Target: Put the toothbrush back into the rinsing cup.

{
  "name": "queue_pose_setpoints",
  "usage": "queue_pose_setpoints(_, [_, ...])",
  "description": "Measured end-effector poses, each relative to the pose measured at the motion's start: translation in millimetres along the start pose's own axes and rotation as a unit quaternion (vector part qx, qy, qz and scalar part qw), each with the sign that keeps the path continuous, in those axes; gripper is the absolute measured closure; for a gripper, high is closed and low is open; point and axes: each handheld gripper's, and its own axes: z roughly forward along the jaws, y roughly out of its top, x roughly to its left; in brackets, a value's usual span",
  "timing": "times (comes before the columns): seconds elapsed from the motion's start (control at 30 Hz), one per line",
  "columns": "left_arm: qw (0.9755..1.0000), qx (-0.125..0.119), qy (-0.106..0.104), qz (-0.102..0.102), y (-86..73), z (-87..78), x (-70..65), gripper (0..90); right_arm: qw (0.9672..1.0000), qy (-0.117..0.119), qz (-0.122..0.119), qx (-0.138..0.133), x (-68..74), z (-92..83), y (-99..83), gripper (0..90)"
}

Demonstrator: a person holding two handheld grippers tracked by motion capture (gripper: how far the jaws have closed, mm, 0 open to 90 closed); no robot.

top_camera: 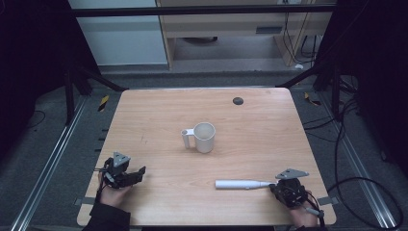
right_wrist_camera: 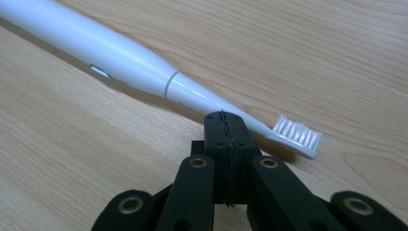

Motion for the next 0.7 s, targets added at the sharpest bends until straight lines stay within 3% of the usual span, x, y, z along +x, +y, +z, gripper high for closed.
queue_pose_setpoints(0.7, [1.0,0.001,0.002,0.002,0.1,0.4,-0.5,28.2,0.9997,-0.021,0.01,-0.005,-7.2,10.5,11.2,90.0])
